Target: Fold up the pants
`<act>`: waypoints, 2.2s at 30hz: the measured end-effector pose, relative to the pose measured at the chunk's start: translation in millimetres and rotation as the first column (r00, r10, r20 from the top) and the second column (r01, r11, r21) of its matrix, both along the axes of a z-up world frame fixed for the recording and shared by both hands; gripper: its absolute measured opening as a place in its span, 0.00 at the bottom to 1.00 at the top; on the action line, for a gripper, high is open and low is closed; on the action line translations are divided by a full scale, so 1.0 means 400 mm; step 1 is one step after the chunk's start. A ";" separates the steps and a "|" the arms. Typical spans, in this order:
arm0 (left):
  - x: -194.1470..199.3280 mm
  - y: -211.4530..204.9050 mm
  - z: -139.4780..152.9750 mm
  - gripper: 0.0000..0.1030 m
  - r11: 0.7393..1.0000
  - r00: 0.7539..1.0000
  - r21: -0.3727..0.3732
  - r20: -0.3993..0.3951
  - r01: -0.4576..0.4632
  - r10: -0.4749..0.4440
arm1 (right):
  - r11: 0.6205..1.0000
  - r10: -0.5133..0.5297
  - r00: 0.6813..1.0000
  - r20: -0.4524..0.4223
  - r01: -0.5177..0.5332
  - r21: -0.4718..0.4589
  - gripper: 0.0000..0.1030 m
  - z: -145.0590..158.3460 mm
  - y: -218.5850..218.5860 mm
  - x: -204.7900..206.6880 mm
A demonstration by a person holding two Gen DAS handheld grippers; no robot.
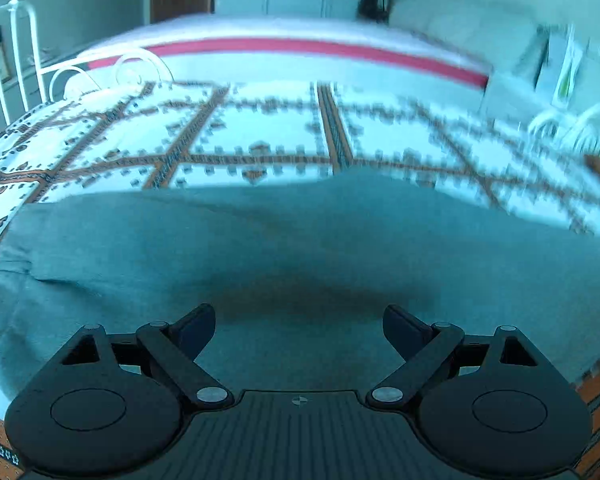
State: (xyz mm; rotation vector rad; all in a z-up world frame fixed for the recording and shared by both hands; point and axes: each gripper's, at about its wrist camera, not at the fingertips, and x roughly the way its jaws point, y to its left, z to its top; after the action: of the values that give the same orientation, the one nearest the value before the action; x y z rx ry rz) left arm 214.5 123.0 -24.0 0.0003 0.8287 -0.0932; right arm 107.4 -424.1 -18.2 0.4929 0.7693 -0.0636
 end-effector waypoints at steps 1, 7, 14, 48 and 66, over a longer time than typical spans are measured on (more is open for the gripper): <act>0.016 -0.001 -0.019 0.88 0.999 0.999 0.045 -0.040 -0.013 0.015 | 0.998 0.043 0.998 -0.036 -0.044 -0.043 0.16 -0.013 0.035 0.027; -0.006 0.129 0.071 0.89 0.976 0.967 0.005 0.135 -0.220 0.217 | 0.968 0.202 0.978 0.059 -0.190 -0.164 0.20 0.046 0.178 0.083; 0.011 0.325 0.072 0.89 0.940 0.934 -0.035 0.109 -0.339 0.341 | 0.886 0.457 0.883 0.107 -0.441 -0.140 0.20 0.056 0.400 0.233; 0.113 0.483 -0.046 0.33 0.944 0.951 -0.170 0.073 -0.284 0.299 | 0.544 0.832 0.554 0.041 -0.797 -0.261 0.00 0.017 0.959 0.560; 0.044 0.281 -0.027 0.72 0.970 0.990 0.211 0.093 -0.120 0.102 | 0.664 0.732 0.681 0.012 -0.708 -0.241 0.10 -0.006 0.869 0.408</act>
State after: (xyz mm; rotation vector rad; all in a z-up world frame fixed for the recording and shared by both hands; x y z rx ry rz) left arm 232.3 235.2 -34.6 0.1620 0.7520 0.1025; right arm 270.7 -76.5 -20.5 -0.0550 0.7940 0.6244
